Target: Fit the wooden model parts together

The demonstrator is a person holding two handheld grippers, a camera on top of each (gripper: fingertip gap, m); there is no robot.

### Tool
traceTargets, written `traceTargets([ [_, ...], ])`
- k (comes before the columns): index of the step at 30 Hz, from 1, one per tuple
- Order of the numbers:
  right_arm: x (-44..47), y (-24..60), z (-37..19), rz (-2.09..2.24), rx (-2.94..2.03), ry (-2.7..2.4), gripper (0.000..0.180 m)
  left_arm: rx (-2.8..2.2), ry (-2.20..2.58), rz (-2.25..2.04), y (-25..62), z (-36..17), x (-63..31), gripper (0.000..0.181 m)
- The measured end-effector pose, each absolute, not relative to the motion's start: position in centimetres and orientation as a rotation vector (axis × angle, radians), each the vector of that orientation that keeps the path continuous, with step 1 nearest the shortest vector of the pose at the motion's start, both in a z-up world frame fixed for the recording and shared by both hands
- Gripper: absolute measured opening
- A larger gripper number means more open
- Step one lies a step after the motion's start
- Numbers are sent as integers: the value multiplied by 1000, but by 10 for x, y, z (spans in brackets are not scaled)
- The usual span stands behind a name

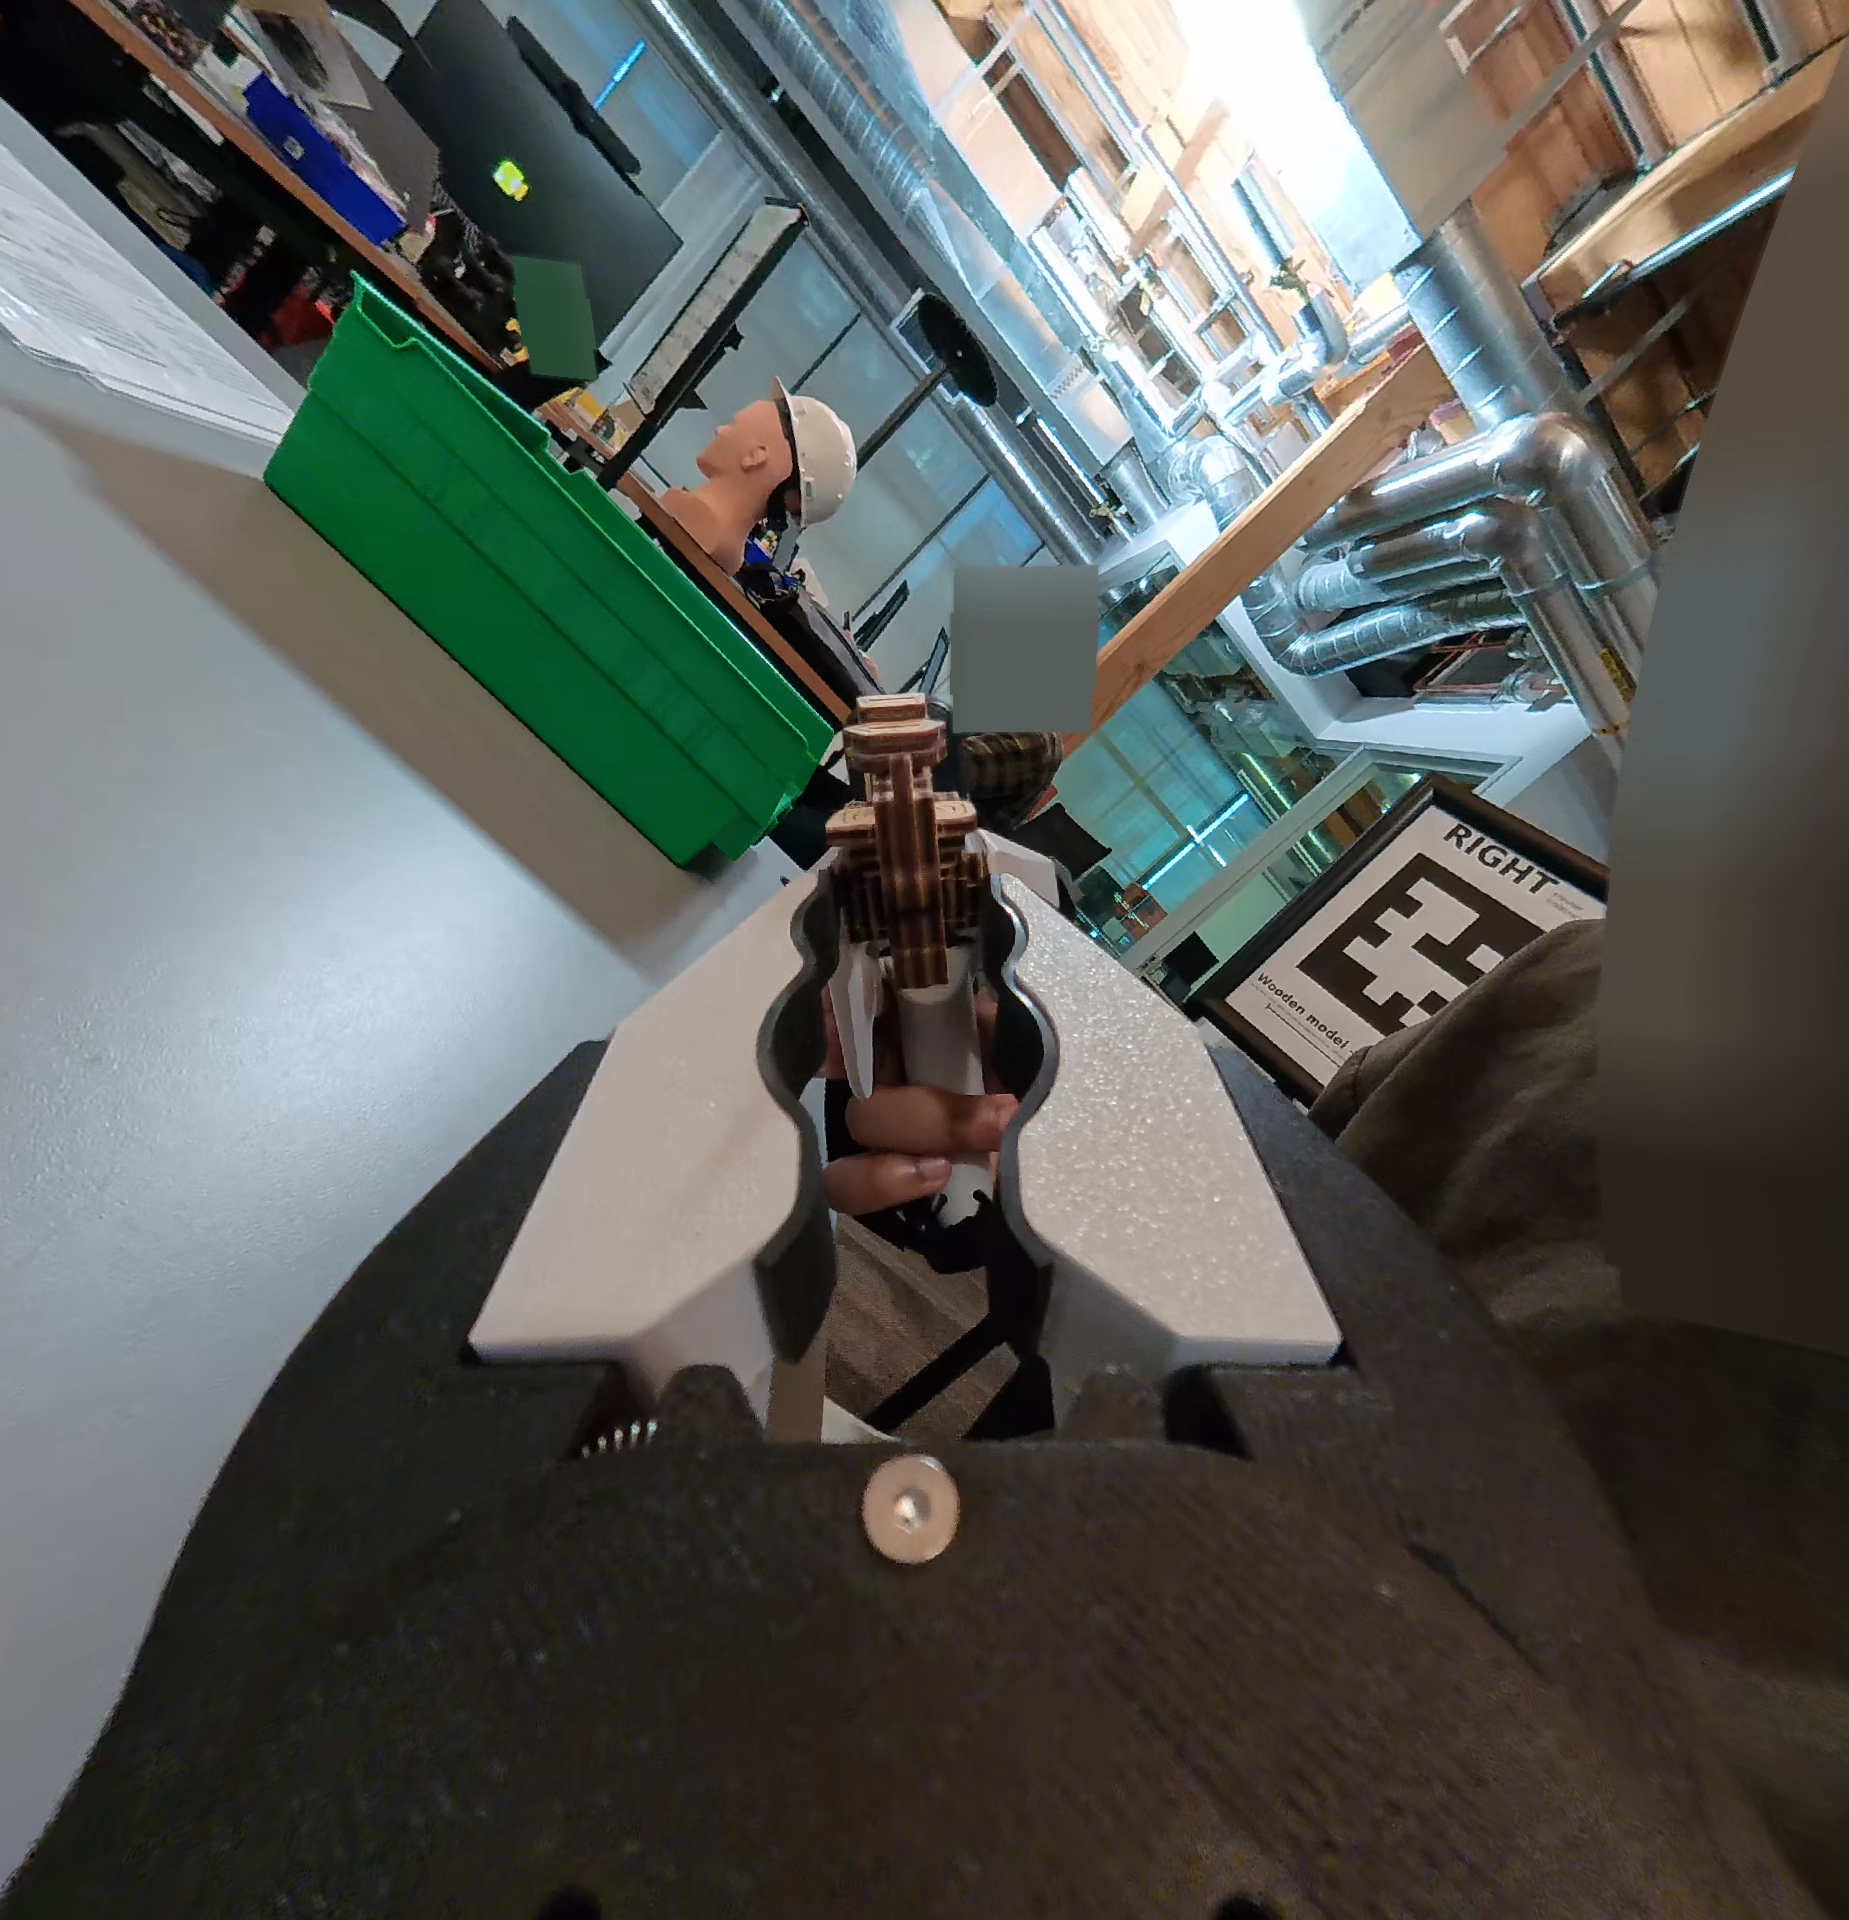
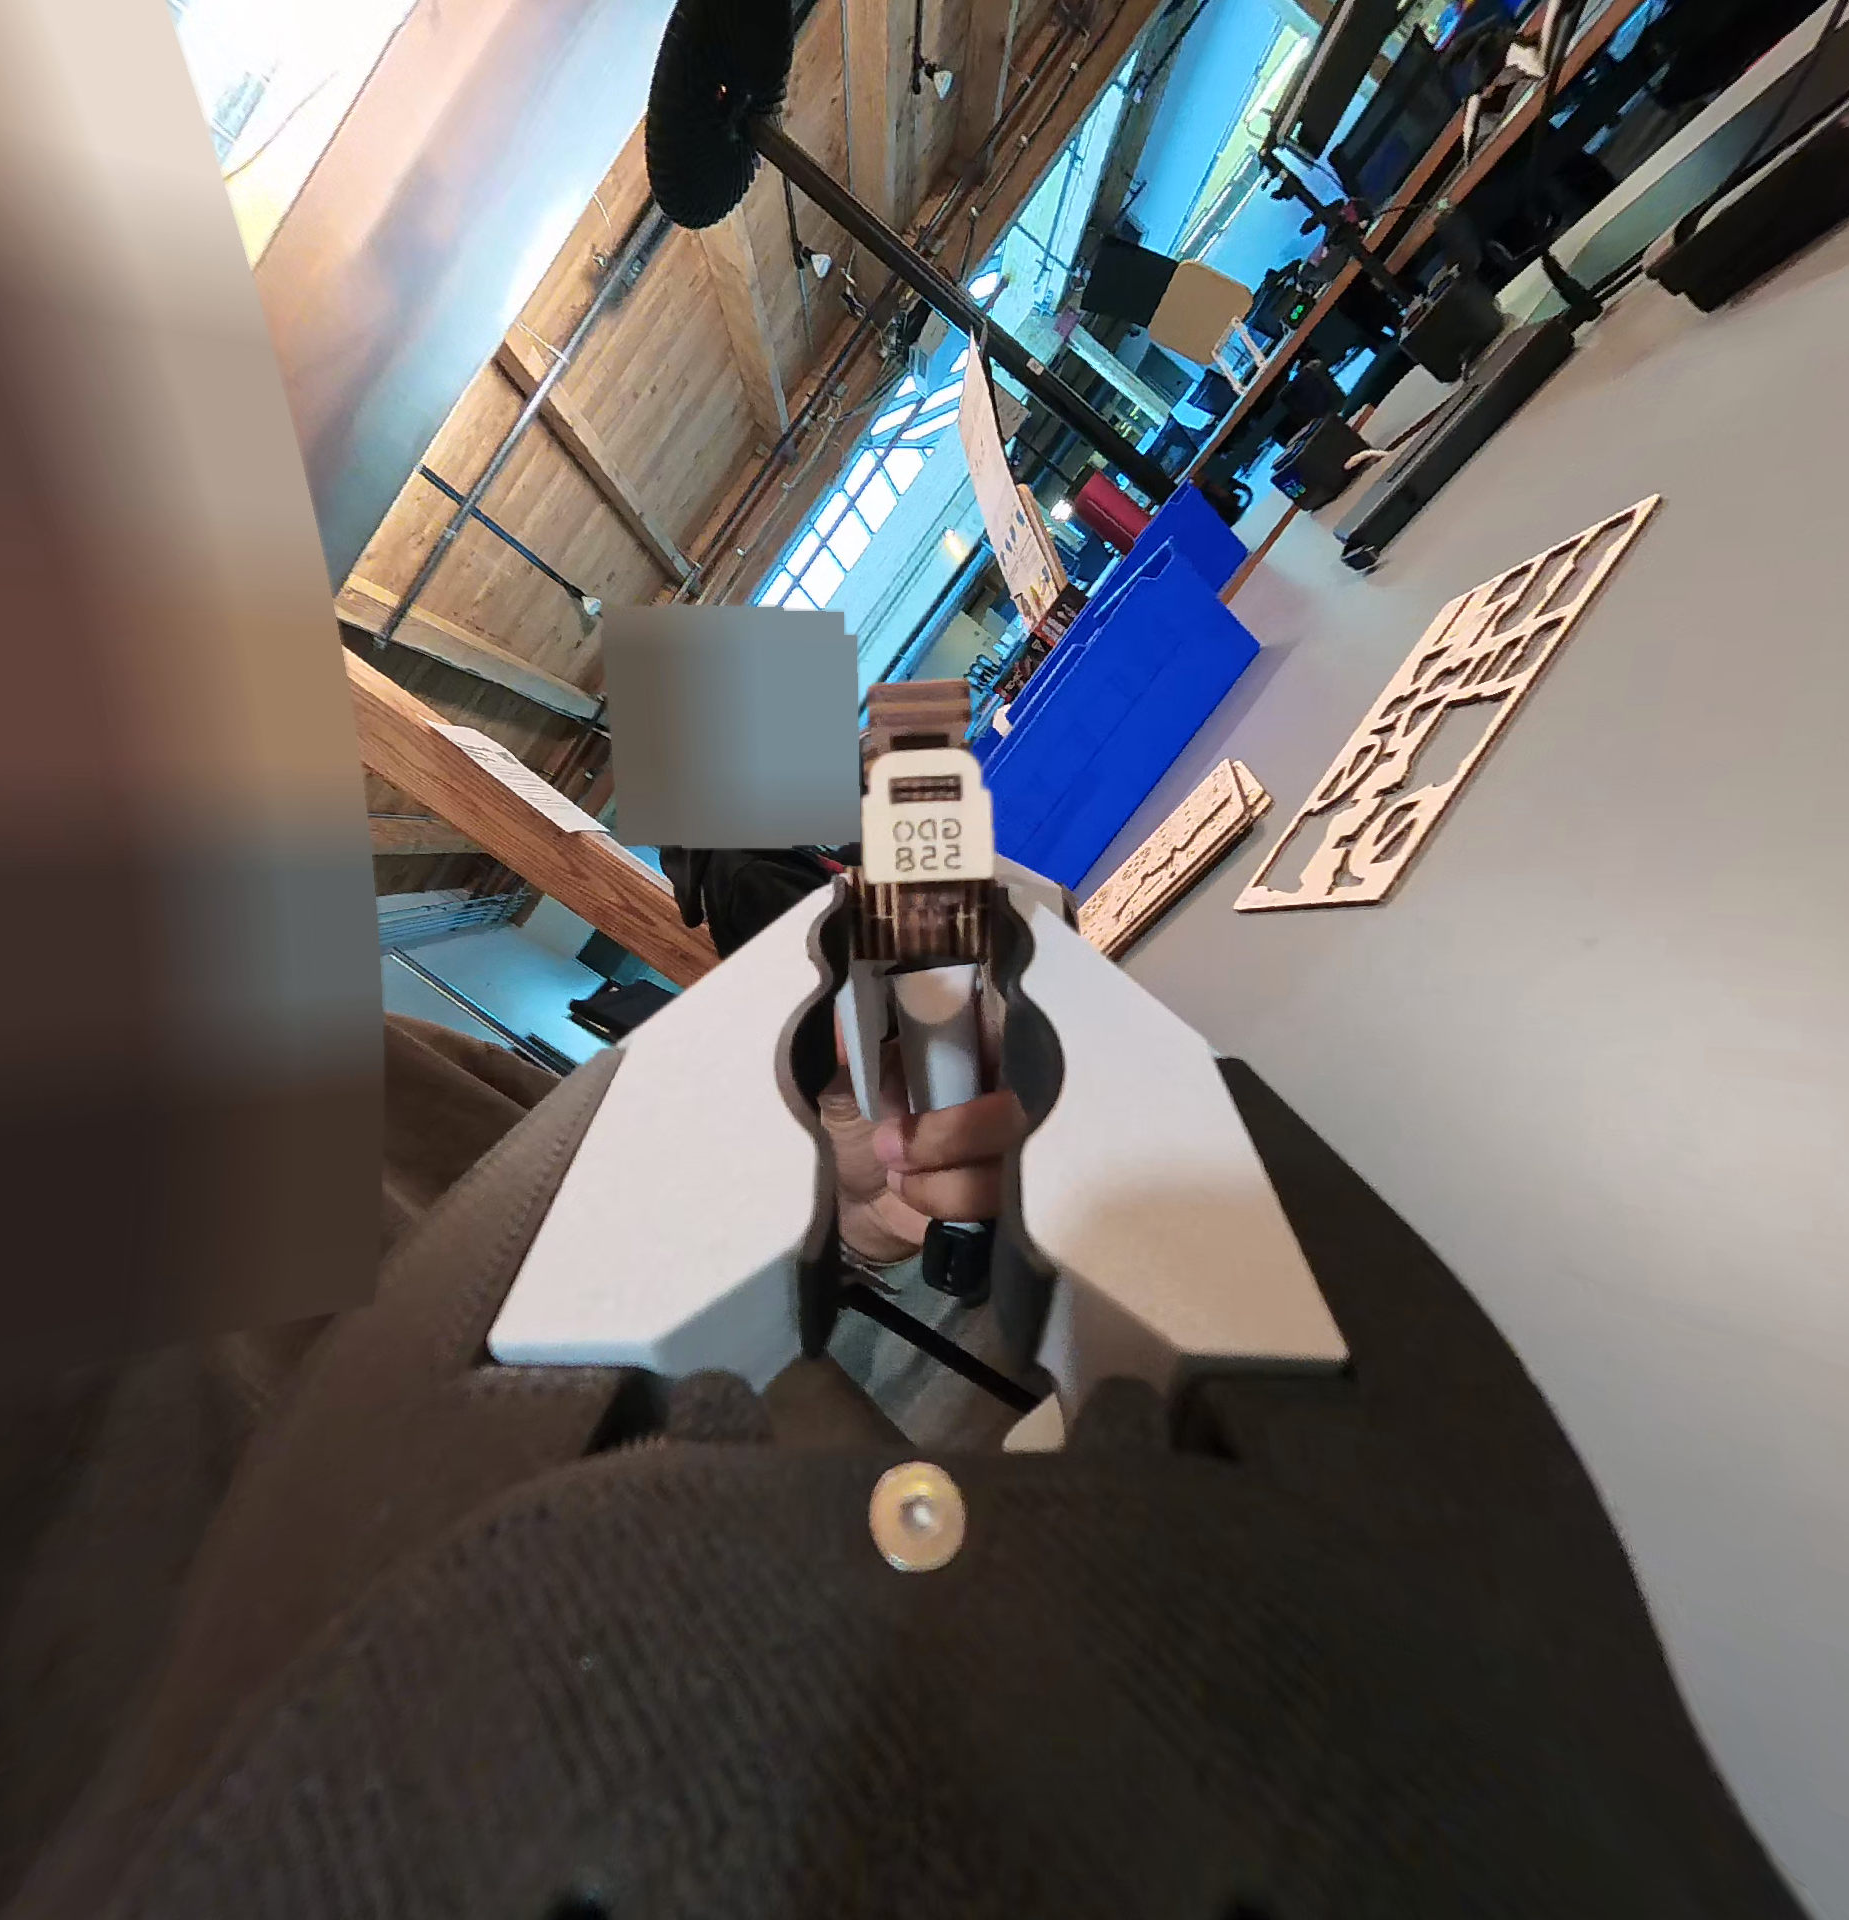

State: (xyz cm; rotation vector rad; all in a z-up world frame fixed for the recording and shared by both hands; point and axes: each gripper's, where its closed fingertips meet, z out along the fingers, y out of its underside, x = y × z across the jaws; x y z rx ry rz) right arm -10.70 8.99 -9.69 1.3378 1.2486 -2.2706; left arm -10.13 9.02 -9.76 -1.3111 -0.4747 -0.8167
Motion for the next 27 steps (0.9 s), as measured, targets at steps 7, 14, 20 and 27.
traceTargets([
  [7, -105, 88, -90, -2264, 1238, 1137, 26, -1303, -432, -819, 87, -92, -100, 19],
  [14, -104, 87, -91, -2270, 1245, 1280, 25, -1312, -437, -802, 87, -93, -99, 19],
  [20, -104, 88, -92, -2274, 1252, 1305, 25, -1289, -463, -819, 88, -94, -99, 19],
  [27, -105, 90, -92, -2282, 1260, 1325, 25, -1267, -456, -868, 88, -92, -96, 27],
])
